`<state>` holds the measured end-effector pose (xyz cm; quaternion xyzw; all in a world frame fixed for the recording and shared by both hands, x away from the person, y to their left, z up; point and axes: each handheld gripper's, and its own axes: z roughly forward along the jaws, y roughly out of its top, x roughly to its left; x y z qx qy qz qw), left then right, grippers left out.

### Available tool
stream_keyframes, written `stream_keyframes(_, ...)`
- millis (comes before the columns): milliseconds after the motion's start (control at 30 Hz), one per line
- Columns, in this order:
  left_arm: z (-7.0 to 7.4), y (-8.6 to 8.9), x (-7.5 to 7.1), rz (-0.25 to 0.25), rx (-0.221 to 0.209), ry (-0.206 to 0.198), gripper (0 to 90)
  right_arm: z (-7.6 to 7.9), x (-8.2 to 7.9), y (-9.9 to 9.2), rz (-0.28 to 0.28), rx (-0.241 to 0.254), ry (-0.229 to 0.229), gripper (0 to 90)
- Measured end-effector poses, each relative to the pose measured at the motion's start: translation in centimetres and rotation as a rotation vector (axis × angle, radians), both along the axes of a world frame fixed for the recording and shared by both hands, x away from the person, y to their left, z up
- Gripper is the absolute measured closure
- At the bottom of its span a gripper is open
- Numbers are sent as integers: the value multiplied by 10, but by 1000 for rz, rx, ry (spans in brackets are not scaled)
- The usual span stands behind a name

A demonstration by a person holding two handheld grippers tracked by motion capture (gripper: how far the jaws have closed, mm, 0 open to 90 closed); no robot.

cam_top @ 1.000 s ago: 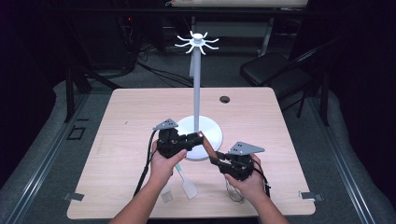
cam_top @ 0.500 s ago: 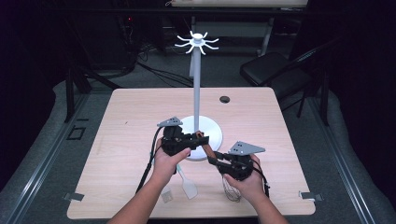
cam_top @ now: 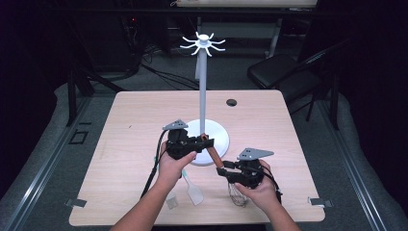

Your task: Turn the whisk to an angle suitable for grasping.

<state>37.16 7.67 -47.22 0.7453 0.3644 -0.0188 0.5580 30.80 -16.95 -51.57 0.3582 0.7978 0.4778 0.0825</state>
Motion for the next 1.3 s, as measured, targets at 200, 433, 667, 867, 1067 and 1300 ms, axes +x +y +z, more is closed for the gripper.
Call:
stream_keyframes(200,1,-2,0,6,2,-7,638,-6,2,0,9,-45,59,657)
stream_keyframes(433,2,-4,0,3,6,-14,639,-4,0,1,-3,-60,50,761)
stream_keyframes(667,7,-6,-3,-1,11,-30,643,-3,-1,5,-3,-38,41,801)
stream_keyframes(867,14,-6,-6,-18,8,-56,648,0,-1,6,36,-21,31,816)
stream_keyframes(1067,17,-7,-12,-50,0,-62,620,3,0,5,48,51,17,854)
stream_keyframes(1300,11,-7,-17,-97,-22,-49,602,7,2,1,60,111,11,855)
